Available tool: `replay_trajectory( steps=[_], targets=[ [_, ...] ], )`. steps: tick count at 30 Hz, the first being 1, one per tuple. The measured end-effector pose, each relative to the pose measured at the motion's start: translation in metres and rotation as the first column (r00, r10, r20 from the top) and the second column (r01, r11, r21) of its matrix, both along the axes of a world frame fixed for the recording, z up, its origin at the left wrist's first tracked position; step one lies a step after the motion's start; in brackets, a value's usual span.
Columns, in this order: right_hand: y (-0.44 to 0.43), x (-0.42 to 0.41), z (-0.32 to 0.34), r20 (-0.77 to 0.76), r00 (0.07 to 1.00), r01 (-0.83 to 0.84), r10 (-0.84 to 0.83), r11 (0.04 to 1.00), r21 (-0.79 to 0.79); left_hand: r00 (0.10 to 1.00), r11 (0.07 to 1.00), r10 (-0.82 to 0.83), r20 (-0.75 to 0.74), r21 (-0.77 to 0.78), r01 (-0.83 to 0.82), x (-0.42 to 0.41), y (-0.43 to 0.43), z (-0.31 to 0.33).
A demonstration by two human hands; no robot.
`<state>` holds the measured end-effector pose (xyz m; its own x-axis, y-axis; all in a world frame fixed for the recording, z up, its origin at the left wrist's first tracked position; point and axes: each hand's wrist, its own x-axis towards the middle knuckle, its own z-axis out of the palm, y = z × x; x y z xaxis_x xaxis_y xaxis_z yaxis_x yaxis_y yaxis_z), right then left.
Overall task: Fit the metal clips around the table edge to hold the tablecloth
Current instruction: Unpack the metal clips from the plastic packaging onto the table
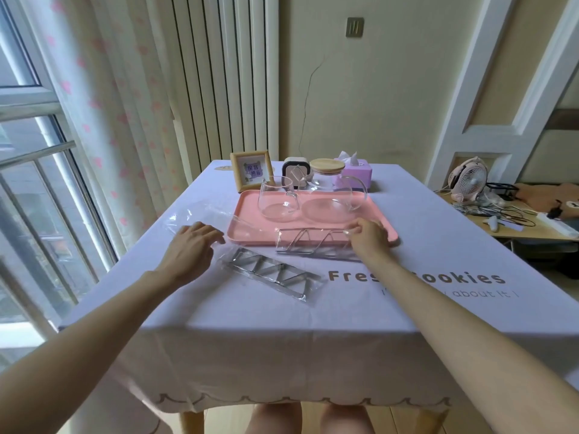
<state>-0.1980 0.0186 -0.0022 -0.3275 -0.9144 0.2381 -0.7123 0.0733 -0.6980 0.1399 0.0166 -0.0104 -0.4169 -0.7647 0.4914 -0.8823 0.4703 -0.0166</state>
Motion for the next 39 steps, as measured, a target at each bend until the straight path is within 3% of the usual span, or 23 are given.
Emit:
replay_trajectory(
  steps=[2,4,7,9,10,19,25,30,34,36,39],
  targets=[
    [0.01,0.009,0.001,-0.356,0.934,-0.048,0.011,0.994,-0.093,0.993,0.995,0.037,-0.11,0.101,-0.026,-0.01,0.004,-0.003],
    [0.025,0.027,0.008,-0.415,0.894,-0.242,0.171,0.962,-0.125,0.99,0.962,0.085,-0.113,0.27,-0.052,-0.017,0.006,-0.009],
    [0.045,0.061,0.01,-0.516,0.727,-0.45,0.454,0.882,0.143,0.994,0.891,0.101,-0.049,0.449,-0.069,-0.027,0.007,-0.017],
    [0.054,0.079,0.005,-0.616,0.597,-0.443,0.514,0.852,0.28,0.991,0.863,0.13,-0.023,0.495,-0.101,-0.032,0.006,-0.018],
    [0.056,0.083,0.003,-0.629,0.583,-0.431,0.514,0.852,0.297,0.99,0.851,0.144,-0.011,0.513,-0.118,-0.033,0.006,-0.018],
    [0.047,0.057,0.017,-0.517,0.675,-0.38,0.527,0.848,0.369,0.993,0.85,0.114,0.024,0.514,-0.11,-0.026,0.004,-0.014],
    [0.044,0.02,0.029,-0.491,0.705,-0.312,0.511,0.846,0.432,0.968,0.873,0.167,0.187,0.428,-0.234,0.015,-0.006,-0.008],
    [0.036,0.005,0.037,-0.402,0.745,-0.299,0.533,0.805,0.513,0.981,0.829,0.182,0.063,0.526,-0.188,0.011,-0.001,0.014],
    [0.022,0.014,0.033,-0.397,0.851,-0.291,0.344,0.938,0.19,0.976,0.776,0.215,0.024,0.602,-0.186,-0.016,0.008,0.033],
    [0.014,0.015,0.028,-0.495,0.809,-0.27,0.316,0.949,0.164,0.967,0.822,0.255,-0.003,0.527,-0.216,-0.031,0.01,0.035],
    [0.006,0.012,0.017,-0.507,0.751,-0.294,0.422,0.902,0.315,0.972,0.891,0.202,-0.118,0.434,-0.133,-0.059,0.009,0.034]
  ],
)
